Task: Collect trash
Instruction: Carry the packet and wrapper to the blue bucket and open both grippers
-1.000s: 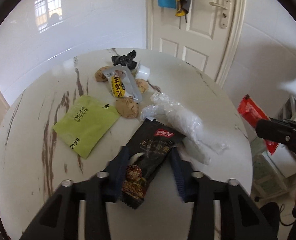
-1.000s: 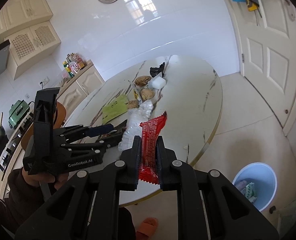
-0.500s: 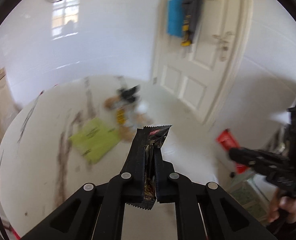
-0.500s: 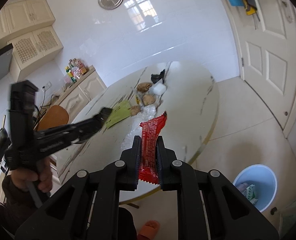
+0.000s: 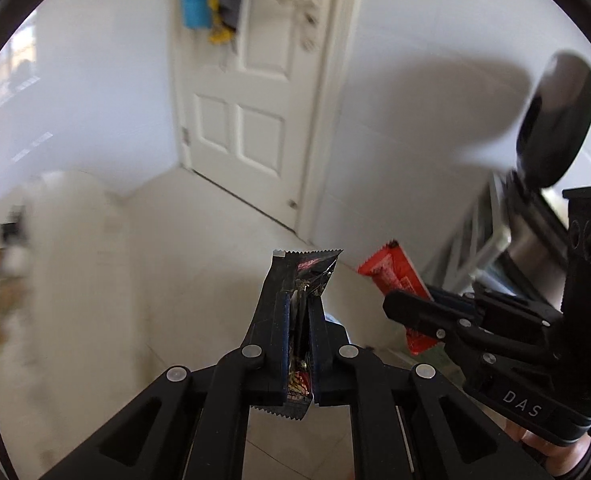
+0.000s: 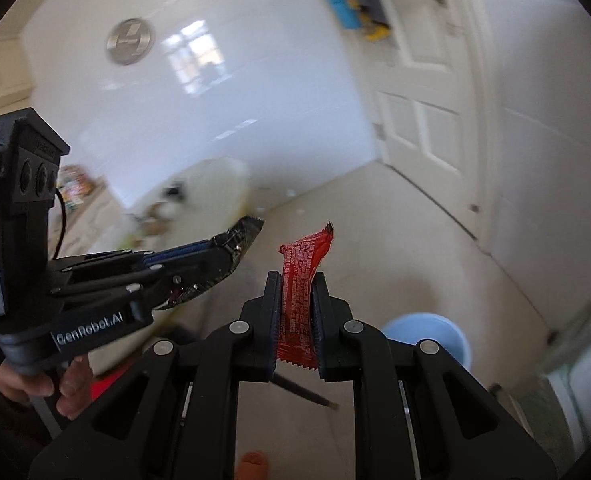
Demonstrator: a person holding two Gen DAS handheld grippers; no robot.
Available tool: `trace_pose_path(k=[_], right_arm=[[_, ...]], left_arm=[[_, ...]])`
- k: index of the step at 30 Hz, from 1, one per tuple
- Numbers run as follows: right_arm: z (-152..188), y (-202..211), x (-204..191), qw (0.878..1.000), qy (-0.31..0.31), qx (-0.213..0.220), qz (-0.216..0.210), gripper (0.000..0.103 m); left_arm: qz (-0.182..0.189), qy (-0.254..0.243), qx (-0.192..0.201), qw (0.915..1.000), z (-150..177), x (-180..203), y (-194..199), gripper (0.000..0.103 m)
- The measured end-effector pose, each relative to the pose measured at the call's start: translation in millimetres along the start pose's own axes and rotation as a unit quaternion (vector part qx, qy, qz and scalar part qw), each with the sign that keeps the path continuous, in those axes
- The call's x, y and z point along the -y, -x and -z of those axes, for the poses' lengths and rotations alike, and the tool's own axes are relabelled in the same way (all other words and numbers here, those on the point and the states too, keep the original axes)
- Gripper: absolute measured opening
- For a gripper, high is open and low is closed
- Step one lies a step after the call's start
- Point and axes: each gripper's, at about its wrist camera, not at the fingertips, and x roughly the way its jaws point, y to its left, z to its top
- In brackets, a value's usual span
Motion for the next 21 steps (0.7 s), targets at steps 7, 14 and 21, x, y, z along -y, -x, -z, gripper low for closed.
trace_pose_path(k=[7, 14, 21], right_arm=[[18, -37, 83, 0.997, -0.058, -0.034, 0.03, 0.014], [29, -78, 128, 0.993, -0.092, -0.064, 0.034, 0.015], [22, -79, 121, 0.992, -0.1, -0.059, 0.042, 0.044]], left_arm=[[0.018, -0.012, -0.068, 0.9975, -23, 12, -109, 0.005], [-0.017, -0.012, -0.087, 0.996, -44, 9, -163, 0.024], [-0.057, -0.017, -0.047, 0.9971, -42, 25, -125, 0.069]])
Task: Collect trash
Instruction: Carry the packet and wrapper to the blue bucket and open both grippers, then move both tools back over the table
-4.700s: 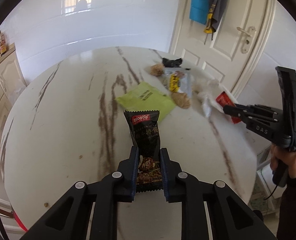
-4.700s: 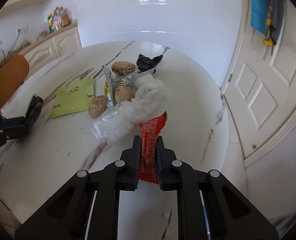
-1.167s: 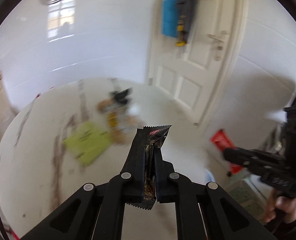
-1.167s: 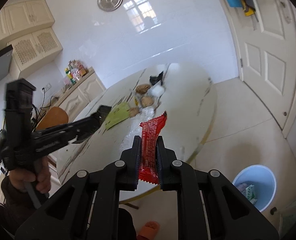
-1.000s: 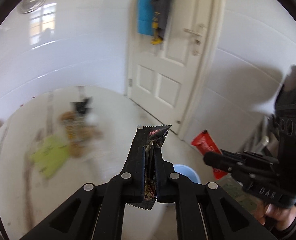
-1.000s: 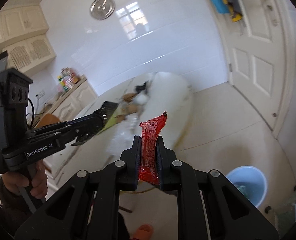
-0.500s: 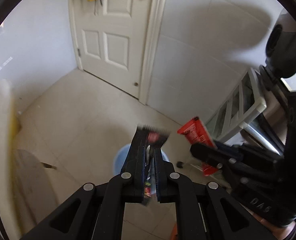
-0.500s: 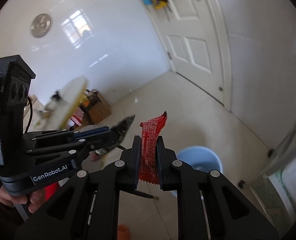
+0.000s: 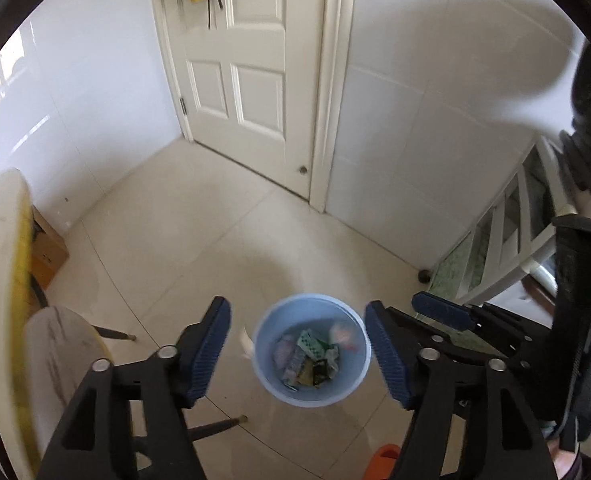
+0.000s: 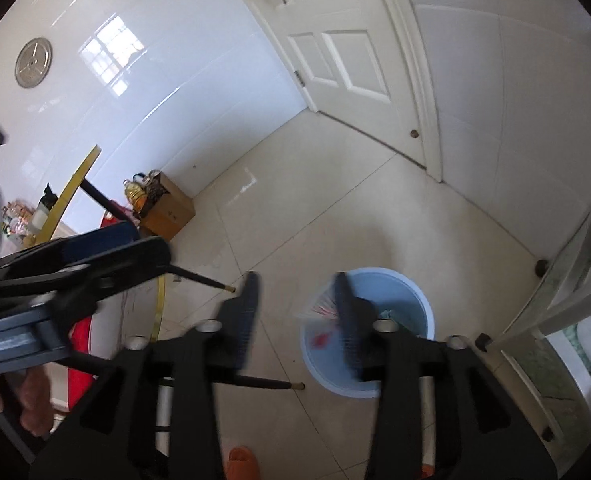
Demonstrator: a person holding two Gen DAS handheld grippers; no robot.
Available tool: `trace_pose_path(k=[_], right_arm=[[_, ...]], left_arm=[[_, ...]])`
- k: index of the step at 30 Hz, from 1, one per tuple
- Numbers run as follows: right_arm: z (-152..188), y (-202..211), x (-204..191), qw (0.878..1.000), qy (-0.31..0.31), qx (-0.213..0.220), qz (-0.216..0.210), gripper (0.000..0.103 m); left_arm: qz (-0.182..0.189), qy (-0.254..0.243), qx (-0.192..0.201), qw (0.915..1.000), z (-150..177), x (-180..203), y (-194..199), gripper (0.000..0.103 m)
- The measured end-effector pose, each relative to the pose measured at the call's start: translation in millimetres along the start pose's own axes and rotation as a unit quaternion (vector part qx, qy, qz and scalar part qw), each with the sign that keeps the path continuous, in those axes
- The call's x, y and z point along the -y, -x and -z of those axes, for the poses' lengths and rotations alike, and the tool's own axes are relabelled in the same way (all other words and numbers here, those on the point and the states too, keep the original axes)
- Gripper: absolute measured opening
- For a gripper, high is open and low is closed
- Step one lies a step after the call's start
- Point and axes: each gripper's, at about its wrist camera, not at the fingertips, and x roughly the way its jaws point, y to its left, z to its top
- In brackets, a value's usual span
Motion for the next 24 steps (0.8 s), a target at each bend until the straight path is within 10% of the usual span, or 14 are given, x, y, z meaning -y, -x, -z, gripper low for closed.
trace_pose_path(k=[15, 24], right_arm=[[4, 116, -198, 0.986, 0.137, 0.087, -0.039, 0.07], [41, 57, -353, 0.969, 0.24, 0.014, -0.058, 0.072]], left_arm=[[-0.061, 0.049, 0.156, 0.9846, 121, -92, 247, 0.1], [-0.149, 0.123, 0.149, 0.9697, 216, -187, 328, 0.101]])
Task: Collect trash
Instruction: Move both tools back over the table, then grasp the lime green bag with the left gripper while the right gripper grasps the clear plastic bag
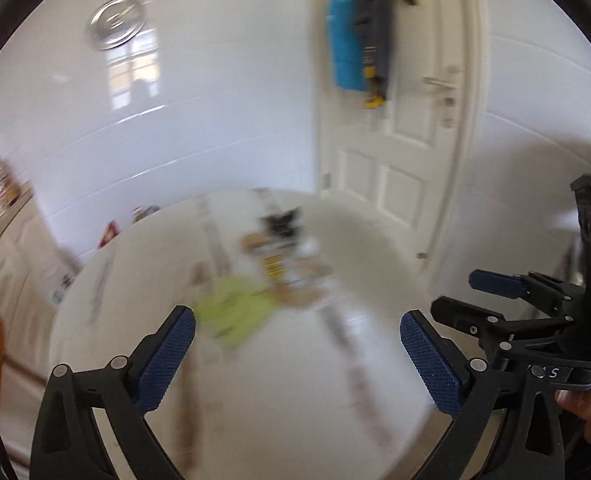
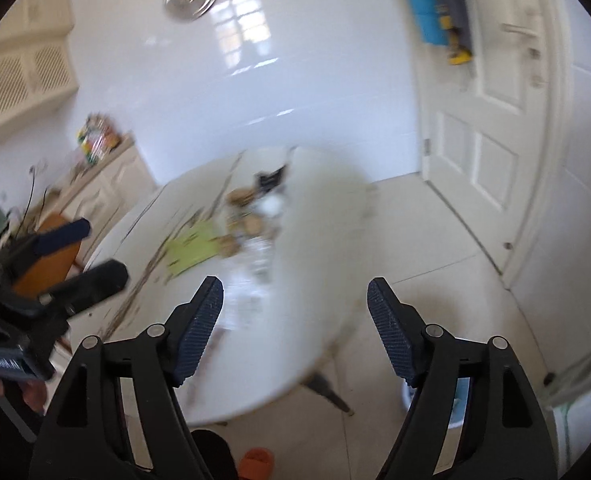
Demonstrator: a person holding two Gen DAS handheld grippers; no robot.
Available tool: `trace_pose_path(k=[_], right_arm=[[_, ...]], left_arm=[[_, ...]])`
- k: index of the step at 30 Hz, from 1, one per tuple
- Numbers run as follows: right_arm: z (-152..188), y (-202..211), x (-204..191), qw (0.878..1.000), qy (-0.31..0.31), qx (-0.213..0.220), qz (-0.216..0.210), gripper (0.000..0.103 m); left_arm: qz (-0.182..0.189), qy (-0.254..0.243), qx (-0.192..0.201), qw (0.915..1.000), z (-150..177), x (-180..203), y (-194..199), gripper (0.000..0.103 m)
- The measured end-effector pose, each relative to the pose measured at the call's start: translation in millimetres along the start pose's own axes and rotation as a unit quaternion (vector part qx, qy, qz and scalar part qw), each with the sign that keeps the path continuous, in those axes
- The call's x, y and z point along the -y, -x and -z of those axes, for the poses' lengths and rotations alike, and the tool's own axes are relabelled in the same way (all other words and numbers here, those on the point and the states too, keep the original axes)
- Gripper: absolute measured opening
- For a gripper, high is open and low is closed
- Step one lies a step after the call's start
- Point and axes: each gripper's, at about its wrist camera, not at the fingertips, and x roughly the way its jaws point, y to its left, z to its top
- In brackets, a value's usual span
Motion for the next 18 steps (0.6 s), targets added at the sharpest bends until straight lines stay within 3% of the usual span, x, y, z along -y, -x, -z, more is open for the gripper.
trace_pose_path(k=[6, 9, 11, 12, 15, 18], right_arm=[[-3, -64, -40, 0.997, 0.043, -0.058, 0.022, 0.071], [-6, -86, -42, 0.995, 0.049, -0.074, 0.037, 0.069], [-5, -95, -38, 0.994, 0.054, -0.084, 0.043, 0.058], [-6, -98, -35, 0.993, 0.057, -0.089, 0.048, 0.046], [-4, -100, -28, 0.995, 0.053, -0.083, 0.034, 0.026], [-7, -92, -24, 0.996, 0.054, -0.068, 0.018, 0.023]], left_arm=[[-0.043, 0.034, -0.051, 0.9972, 14, -60, -14, 0.101], [-0.03, 0.035, -0.075, 0.9961, -1, -72, -40, 0.101], [-0.023, 0.034, -0.09, 0.9951, -4, -76, -55, 0.101], [-0.019, 0.034, -0.093, 0.9949, -6, -77, -59, 0.101], [-0.007, 0.022, -0.105, 0.9942, -15, -88, -73, 0.101], [0.007, 0.008, -0.113, 0.9935, -28, -89, -102, 0.101]])
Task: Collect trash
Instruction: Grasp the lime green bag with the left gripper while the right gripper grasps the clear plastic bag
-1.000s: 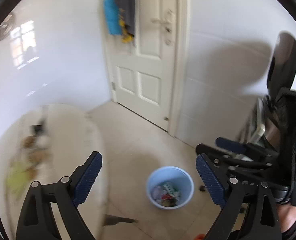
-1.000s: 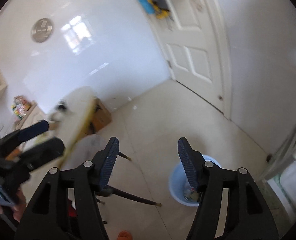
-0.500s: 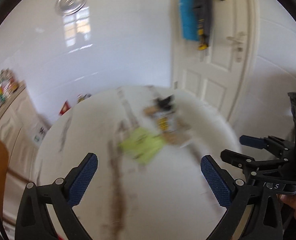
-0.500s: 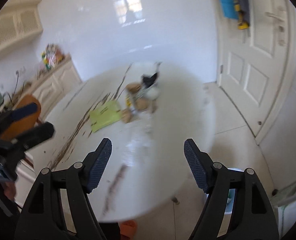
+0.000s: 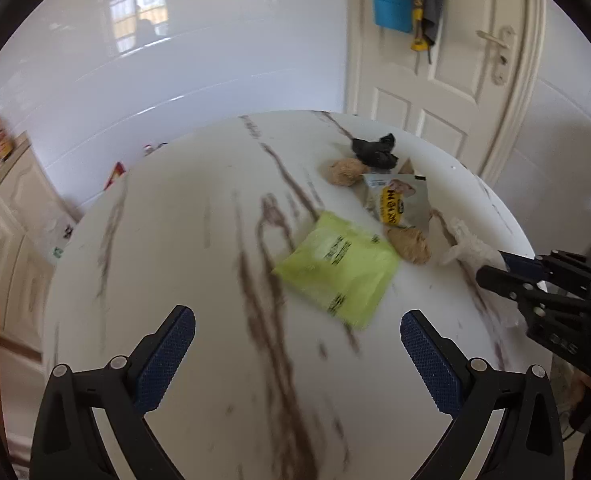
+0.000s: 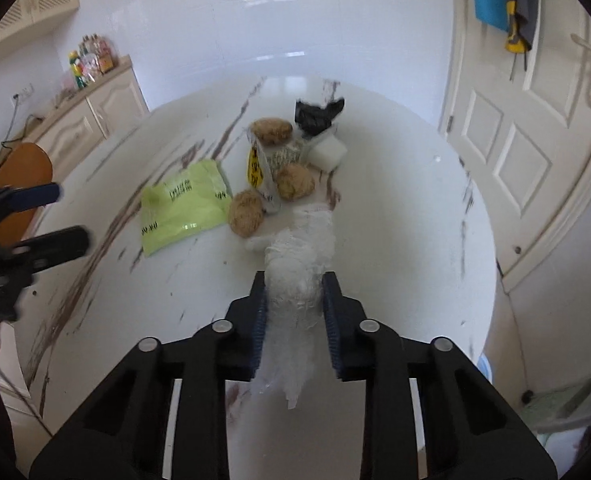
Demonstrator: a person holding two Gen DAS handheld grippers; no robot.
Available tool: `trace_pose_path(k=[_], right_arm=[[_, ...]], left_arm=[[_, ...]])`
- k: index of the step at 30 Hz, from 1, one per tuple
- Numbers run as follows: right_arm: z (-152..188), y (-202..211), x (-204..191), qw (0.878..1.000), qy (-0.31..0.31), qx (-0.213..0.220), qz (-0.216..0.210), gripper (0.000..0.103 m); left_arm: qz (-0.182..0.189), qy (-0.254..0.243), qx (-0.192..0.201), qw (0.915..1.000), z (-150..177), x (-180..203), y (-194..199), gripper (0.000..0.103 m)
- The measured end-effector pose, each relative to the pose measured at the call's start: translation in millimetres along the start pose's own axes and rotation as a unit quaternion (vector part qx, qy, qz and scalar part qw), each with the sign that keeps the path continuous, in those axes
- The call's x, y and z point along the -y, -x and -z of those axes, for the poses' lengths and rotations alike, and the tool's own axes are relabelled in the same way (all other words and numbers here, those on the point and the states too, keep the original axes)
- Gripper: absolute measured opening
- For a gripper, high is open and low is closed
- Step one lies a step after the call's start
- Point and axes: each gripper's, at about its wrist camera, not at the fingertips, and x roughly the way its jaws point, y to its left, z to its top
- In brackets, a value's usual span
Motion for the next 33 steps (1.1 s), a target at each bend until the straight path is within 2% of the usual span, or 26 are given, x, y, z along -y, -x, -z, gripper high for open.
trace_pose_path(k=[5, 7, 9, 10, 14, 17, 20, 21, 23, 25, 27, 33], right_arm=[[-4, 5, 10, 0.999, -0.018, 0.011, -0.027, 0.023], [-5, 6, 15, 0.999, -0.026, 0.014, -0.035, 0.023], [-5, 6, 18, 0.999, -0.031, 0.015, -0.041, 0.023], [-5, 7, 19, 0.998, -0.032, 0.017, -0.046, 0.023], [-6, 8, 21, 0.998, -0.035, 0.023, -0.055, 0.023], [-6, 7, 23, 0.997, -0.039, 0.023, -0.061, 0.024], [-5, 5, 23, 0.997, -0.043, 0.022, -0.065, 0.024], [-4, 4, 24, 0.997, -0.045, 0.021, -0.066, 0.024], [-2, 2, 25, 0.996, -0.049, 0.018, -0.071, 0.024], [-1, 2, 25, 0.996, -0.051, 0.016, -0.072, 0.024], [0, 3, 24, 0.996, -0.052, 0.016, -0.074, 0.024], [-2, 15, 16, 0.995, -0.048, 0.027, -0.079, 0.024]], left_arm=[[0.028, -0.035, -0.031, 0.9985, -25, 2, -55, 0.101], [0.016, -0.04, -0.039, 0.9983, -31, 4, -73, 0.099], [0.015, -0.039, -0.043, 0.9982, -34, 3, -85, 0.096], [0.018, -0.039, -0.047, 0.998, -35, 4, -90, 0.089], [0.038, -0.032, -0.047, 0.9976, -38, 0, -102, 0.087], [0.044, -0.032, -0.038, 0.9978, -38, -1, -108, 0.081], [0.044, -0.034, -0.033, 0.9979, -37, 0, -104, 0.07], [0.046, -0.034, -0.03, 0.9979, -37, 1, -103, 0.063], [0.047, -0.035, -0.027, 0.9979, -36, 1, -102, 0.06], [0.048, -0.035, -0.023, 0.998, -34, 1, -98, 0.043], [0.048, -0.031, -0.019, 0.9982, -32, 0, -92, 0.02], [0.043, -0.006, -0.022, 0.9988, -20, -8, -79, 0.012]])
